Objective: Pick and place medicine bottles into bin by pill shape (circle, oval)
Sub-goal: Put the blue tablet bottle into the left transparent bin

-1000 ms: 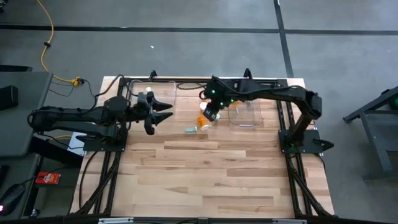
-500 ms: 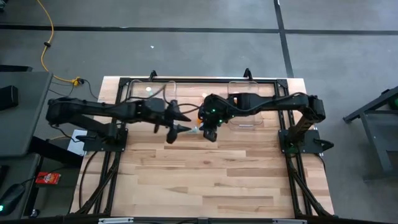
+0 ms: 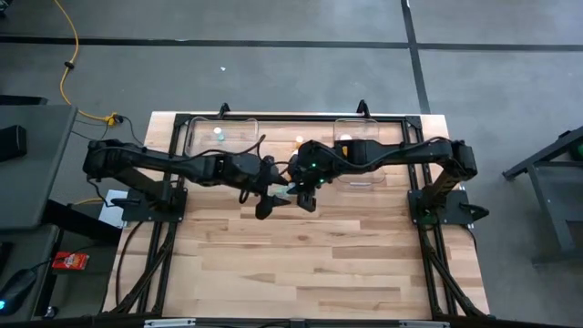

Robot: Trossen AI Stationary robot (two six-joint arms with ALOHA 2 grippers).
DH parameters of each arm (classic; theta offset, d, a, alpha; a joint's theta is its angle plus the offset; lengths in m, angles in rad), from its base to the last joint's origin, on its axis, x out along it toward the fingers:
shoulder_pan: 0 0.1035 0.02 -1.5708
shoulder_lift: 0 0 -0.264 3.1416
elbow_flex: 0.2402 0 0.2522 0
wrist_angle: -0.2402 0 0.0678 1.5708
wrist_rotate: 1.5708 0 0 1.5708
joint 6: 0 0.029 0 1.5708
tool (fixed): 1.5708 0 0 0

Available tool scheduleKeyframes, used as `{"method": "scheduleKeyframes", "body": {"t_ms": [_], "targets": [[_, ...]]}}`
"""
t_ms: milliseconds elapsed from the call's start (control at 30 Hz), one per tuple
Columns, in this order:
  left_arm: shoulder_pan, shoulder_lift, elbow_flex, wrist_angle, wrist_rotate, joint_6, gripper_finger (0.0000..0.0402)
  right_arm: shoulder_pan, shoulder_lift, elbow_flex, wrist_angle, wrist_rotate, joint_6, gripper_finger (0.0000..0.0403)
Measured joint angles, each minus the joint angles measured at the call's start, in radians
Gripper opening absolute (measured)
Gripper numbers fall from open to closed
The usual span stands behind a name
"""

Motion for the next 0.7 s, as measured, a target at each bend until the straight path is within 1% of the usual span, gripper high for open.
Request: {"method": "scheduleKeyframes", "body": {"t_ms": [100, 233, 433, 533, 700], "targets": [[-0.004, 0.01, 0.0, 0.03, -0.009, -0.019, 0.0287, 0.004, 0.0, 0.0, 0.051, -0.013, -0.005, 0.0093], [-0.014, 0.01, 0.0, 0.064, -0.008, -0.037, 0.0285, 0.003, 0.0, 0.0, 0.063, -0.018, -0.005, 0.0093], [-0.042, 0.01, 0.0, 0.068, -0.008, 0.0, 0.0279, 0.002, 0.0, 0.0, 0.095, -0.008, -0.025, 0.0093], [-0.054, 0.01, 0.0, 0.069, -0.014, 0.012, 0.026, 0.002, -0.002, 0.0, 0.093, -0.006, -0.028, 0.0093], [-0.056, 0.008, 0.0, 0.067, -0.031, 0.016, 0.0203, 0.002, -0.002, 0.0, 0.085, -0.006, -0.031, 0.0093]]}}
